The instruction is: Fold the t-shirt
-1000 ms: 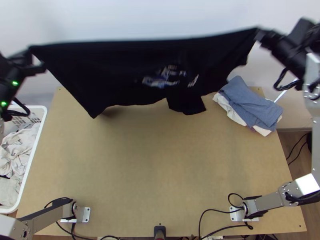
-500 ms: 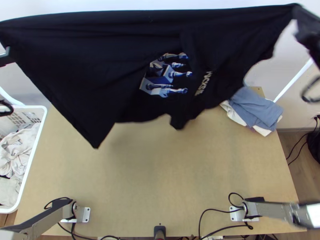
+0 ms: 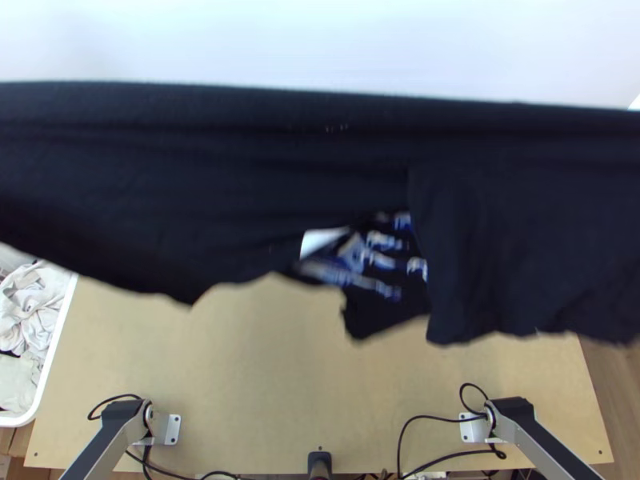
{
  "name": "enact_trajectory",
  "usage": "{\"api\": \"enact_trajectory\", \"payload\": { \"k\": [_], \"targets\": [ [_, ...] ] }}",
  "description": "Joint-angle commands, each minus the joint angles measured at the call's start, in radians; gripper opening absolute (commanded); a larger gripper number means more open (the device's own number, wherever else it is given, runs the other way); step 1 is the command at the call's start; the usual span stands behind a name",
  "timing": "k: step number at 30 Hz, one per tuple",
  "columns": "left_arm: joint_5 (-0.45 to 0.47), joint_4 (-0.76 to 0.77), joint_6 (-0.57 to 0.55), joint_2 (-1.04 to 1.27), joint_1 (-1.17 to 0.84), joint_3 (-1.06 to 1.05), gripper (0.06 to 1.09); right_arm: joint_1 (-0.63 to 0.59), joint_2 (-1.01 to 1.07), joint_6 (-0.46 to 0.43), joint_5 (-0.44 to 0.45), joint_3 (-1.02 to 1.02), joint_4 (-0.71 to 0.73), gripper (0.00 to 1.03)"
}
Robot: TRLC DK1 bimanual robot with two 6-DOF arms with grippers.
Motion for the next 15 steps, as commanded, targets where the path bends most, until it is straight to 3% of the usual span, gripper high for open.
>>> {"api": "enact_trajectory", "payload": {
  "k": [1, 6, 15],
  "targets": [
    [-0.051, 0.002, -0.005, -0.001, 0.018, -0.017, 0.1, -0.008, -0.003, -0.017, 0.036, -0.014, 0.0, 0.03],
    [-0.048, -0.024, -0.018, -0.032, 0.002, -0.14, 0.1, -0.007, -0.007, -0.017, 0.035, -0.124, 0.0, 0.03],
    [0.038, -0.123, -0.096, -0.26, -0.037, -0.755, 0.1, 0.05, -0.204, 0.04, 0.022, -0.814, 0.098, 0.03]
  ]
}}
